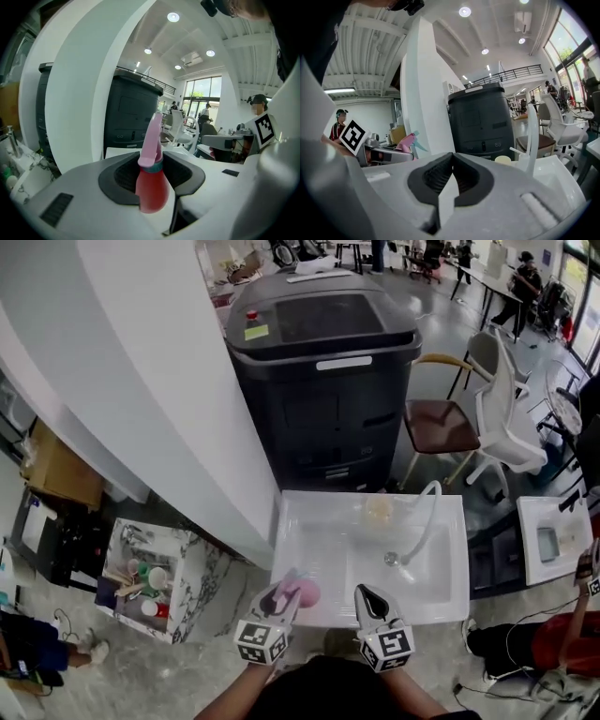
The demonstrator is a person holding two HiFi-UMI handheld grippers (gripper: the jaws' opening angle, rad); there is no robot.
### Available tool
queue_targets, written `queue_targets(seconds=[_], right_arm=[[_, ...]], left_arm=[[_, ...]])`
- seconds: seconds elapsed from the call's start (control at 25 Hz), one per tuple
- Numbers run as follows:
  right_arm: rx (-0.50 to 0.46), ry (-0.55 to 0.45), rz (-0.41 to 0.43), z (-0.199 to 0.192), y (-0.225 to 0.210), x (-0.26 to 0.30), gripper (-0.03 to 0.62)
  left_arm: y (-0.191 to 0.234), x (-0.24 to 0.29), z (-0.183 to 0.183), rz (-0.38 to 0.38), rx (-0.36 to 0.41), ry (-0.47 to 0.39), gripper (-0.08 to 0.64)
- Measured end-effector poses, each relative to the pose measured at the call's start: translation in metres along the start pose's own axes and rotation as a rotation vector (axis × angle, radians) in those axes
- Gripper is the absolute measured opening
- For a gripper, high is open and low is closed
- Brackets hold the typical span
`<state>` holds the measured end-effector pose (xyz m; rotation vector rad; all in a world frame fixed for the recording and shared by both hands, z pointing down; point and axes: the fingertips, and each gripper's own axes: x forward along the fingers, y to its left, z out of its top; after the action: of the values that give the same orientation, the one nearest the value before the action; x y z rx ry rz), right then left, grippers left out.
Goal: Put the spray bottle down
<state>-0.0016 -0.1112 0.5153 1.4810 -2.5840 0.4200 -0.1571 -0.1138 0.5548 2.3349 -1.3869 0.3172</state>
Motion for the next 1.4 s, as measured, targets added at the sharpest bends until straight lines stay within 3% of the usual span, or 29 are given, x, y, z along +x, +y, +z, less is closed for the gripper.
queue_targets(seconds=[0.2, 0.6, 0.84, 1.16, 1.4], right_arm=[[-0.011, 0.009, 0.018, 0.010, -0.027, 0.033, -0.002], [0.020, 0.074, 0.074, 0.006, -0.072, 0.099, -0.002], [0.014, 0.099, 0.120, 0.000, -0.080, 0.130, -0.002], [0.054, 0.137, 0.105, -0.009, -0.104, 0.156, -0.002], [0.080, 0.135, 0.099, -0.009, -0.124, 0.166, -0.002]], left_arm=[[0.026, 0.061, 0.007, 0.056, -0.047, 0.003, 0.162], [0.065, 0.160, 0.020, 0.141, -0.061, -0.001, 0.163], [0.084, 0.210, 0.034, 0.156, -0.035, -0.020, 0.163], [0.092, 0.269, 0.041, 0.128, 0.053, -0.053, 0.163], [0.094, 0.308, 0.028, 0.122, 0.096, -0.002, 0.160]])
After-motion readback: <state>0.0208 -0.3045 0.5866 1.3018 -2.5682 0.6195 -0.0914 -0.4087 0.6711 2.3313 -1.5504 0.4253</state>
